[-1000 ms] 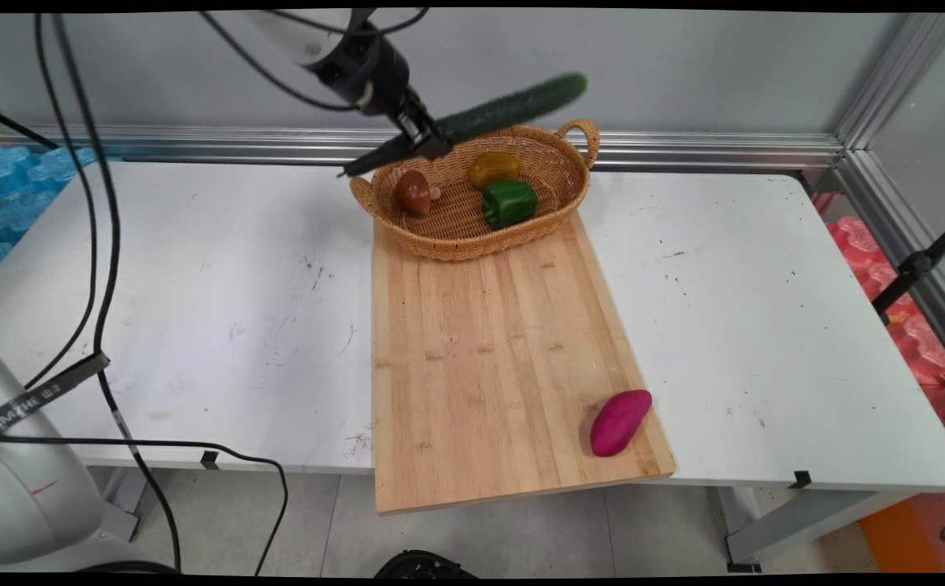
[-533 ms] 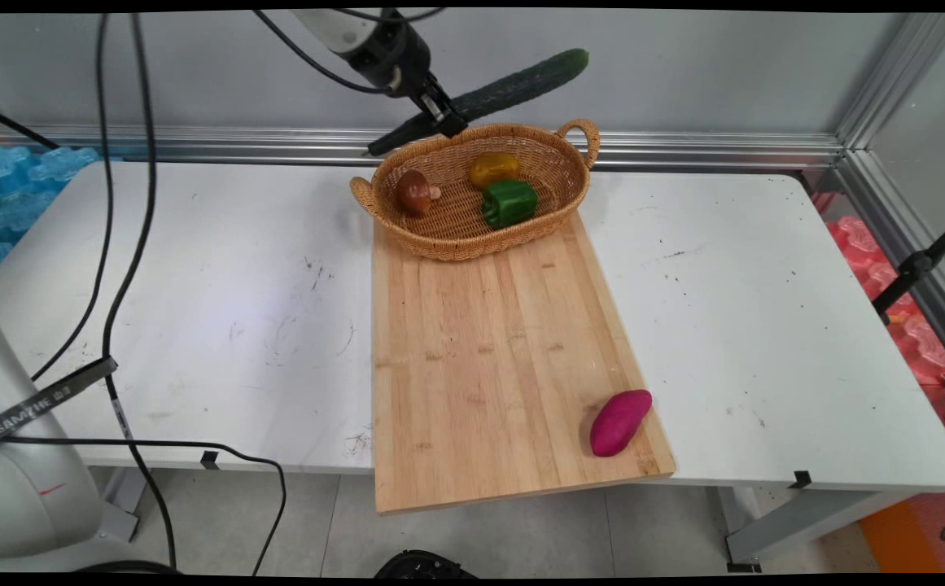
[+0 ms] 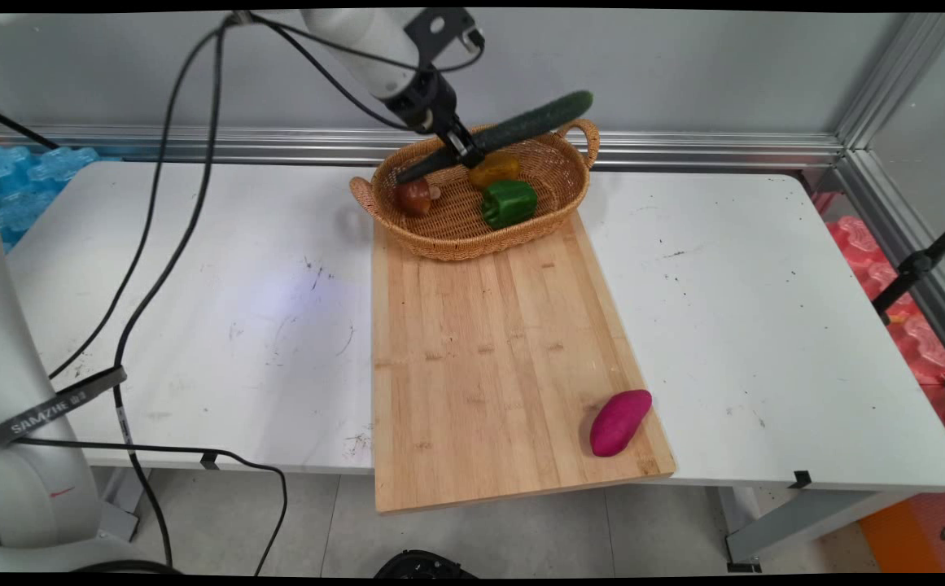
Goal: Place the picked object in the vegetable basket
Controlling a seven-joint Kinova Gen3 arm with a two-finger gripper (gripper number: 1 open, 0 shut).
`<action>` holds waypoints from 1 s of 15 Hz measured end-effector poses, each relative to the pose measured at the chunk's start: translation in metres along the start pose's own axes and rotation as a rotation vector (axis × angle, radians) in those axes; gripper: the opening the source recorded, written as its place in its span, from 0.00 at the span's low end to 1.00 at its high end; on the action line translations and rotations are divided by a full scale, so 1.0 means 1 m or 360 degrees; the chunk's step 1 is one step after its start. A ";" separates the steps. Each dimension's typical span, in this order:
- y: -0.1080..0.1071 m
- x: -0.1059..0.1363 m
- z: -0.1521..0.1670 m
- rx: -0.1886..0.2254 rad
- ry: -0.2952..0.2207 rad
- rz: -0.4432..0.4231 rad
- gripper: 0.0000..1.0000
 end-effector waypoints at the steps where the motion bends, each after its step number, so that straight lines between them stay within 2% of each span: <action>1: 0.000 -0.002 0.008 -0.0008 -0.0006 -0.0008 0.00; 7: 0.003 -0.016 0.042 -0.0050 -0.0031 -0.0057 0.00; 15: 0.010 -0.039 0.059 -0.0100 -0.0044 -0.0130 0.00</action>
